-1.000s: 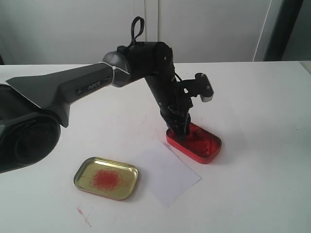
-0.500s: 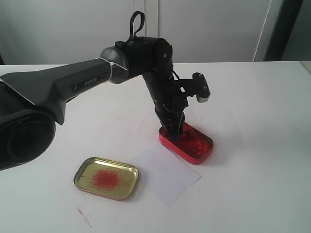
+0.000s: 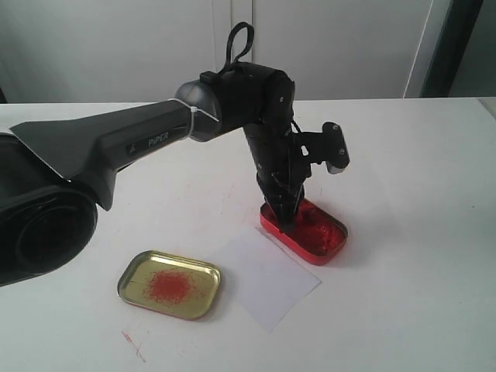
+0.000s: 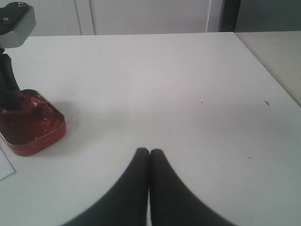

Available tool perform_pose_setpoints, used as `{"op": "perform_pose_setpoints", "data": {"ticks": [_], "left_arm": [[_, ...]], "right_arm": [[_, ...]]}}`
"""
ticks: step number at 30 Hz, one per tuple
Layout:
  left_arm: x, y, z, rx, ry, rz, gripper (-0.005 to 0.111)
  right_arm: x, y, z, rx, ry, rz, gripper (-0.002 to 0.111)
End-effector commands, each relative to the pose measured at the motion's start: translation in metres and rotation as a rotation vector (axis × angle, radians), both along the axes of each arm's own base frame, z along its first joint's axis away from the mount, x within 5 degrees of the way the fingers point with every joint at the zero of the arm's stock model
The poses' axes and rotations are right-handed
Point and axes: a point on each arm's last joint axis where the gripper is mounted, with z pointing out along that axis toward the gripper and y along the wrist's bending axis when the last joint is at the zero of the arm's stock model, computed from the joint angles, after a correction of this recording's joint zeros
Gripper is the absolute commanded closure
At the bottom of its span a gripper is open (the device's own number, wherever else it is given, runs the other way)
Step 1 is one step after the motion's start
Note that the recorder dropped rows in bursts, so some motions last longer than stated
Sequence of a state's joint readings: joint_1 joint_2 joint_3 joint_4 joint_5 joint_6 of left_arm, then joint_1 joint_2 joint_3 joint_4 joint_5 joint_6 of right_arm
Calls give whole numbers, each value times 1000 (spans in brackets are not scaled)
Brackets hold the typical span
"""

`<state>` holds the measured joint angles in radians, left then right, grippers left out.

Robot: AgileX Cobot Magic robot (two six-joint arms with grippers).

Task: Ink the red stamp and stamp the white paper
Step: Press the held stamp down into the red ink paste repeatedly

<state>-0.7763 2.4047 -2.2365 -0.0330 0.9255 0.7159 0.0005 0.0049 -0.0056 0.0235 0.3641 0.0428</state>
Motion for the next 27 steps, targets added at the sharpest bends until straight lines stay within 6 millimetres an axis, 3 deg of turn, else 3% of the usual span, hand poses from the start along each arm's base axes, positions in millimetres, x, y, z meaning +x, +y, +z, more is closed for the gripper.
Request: {"op": "perform_pose_setpoints", "data": {"ticks": [1, 27], "left_arm": [[-4, 0, 10, 26, -37, 13, 107], [-20, -19, 12, 112, -179, 52, 107]], "right_arm": [[0, 0, 0, 5, -13, 0, 108], [0, 0, 0, 5, -13, 0, 108]]}}
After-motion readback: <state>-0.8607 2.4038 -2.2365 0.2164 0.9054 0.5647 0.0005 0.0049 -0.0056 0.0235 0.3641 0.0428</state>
